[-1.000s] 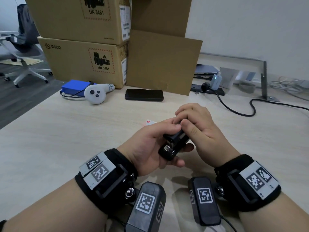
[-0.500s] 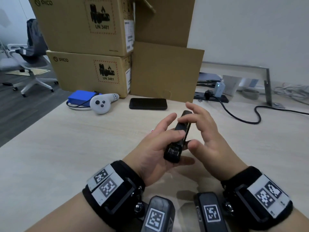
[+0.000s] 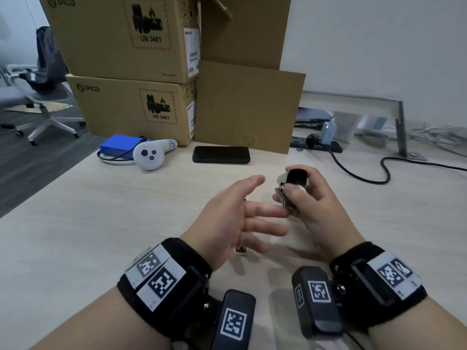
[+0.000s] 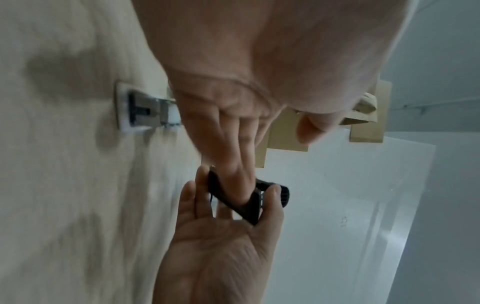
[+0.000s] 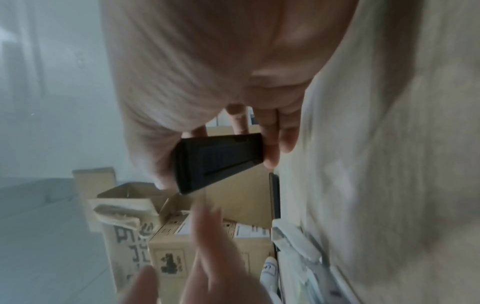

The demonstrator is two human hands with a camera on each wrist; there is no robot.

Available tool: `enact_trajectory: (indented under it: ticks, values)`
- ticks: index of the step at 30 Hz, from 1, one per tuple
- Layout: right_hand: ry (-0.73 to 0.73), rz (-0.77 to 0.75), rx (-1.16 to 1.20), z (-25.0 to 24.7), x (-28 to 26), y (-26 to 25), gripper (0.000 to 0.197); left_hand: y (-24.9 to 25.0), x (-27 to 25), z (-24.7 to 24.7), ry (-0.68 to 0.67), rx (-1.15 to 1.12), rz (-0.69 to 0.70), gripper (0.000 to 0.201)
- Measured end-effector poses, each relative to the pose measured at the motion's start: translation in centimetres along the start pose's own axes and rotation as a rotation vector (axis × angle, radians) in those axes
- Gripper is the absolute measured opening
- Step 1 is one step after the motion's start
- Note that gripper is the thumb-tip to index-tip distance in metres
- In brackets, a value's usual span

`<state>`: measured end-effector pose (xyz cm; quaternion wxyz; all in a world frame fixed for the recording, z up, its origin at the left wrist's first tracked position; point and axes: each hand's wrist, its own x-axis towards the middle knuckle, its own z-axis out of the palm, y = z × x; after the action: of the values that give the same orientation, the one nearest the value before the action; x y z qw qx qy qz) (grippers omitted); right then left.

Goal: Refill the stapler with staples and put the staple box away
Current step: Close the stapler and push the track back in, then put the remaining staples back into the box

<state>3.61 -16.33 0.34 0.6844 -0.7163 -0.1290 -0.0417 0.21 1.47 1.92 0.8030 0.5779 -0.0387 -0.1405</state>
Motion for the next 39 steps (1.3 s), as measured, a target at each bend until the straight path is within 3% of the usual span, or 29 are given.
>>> enact_trajectory:
  ticks: [3, 6, 8, 13, 16, 27, 35, 37, 39]
  values:
    - [0.060, 0.030, -0.073, -0.5, 0.5, 0.5, 0.020, -0.3, 0.6, -1.1, 0.340, 0.286, 0.201, 0.020]
    - [0.055, 0.039, -0.258, -0.9, 0.5, 0.4, 0.016, -0.5, 1.1, -2.2, 0.503, 0.531, 0.263, 0.015]
    - [0.050, 0.043, -0.338, -1.0, 0.6, 0.3, 0.017, -0.7, 1.2, -2.5, 0.496, 0.650, 0.169, 0.016]
    - [-0.023, 0.056, -0.500, -1.0, 0.8, 0.5, 0.019, -0.6, 1.2, -2.5, 0.452, 1.029, -0.032, 0.061]
    - [-0.023, 0.045, -0.586, -1.3, 1.1, 0.7, 0.024, -0.4, 1.2, -2.6, 0.424, 1.127, -0.085, 0.078]
    - [0.046, 0.099, -0.741, -2.7, 1.6, 1.8, 0.031, -0.4, 1.4, -2.5, 0.401, 1.120, -0.096, 0.057]
    - [0.063, 0.165, -0.755, -2.9, 1.8, 1.6, 0.045, -1.0, 1.8, -3.4, 0.435, 1.074, -0.030, 0.059]
    - [0.101, 0.152, -0.795, -3.1, 2.0, 1.7, 0.047, -1.3, 2.1, -3.7, 0.448, 1.047, -0.005, 0.057]
    - [0.213, 0.039, -0.811, -2.9, 1.7, 1.2, 0.038, -1.4, 2.2, -3.8, 0.453, 1.026, 0.008, 0.056]
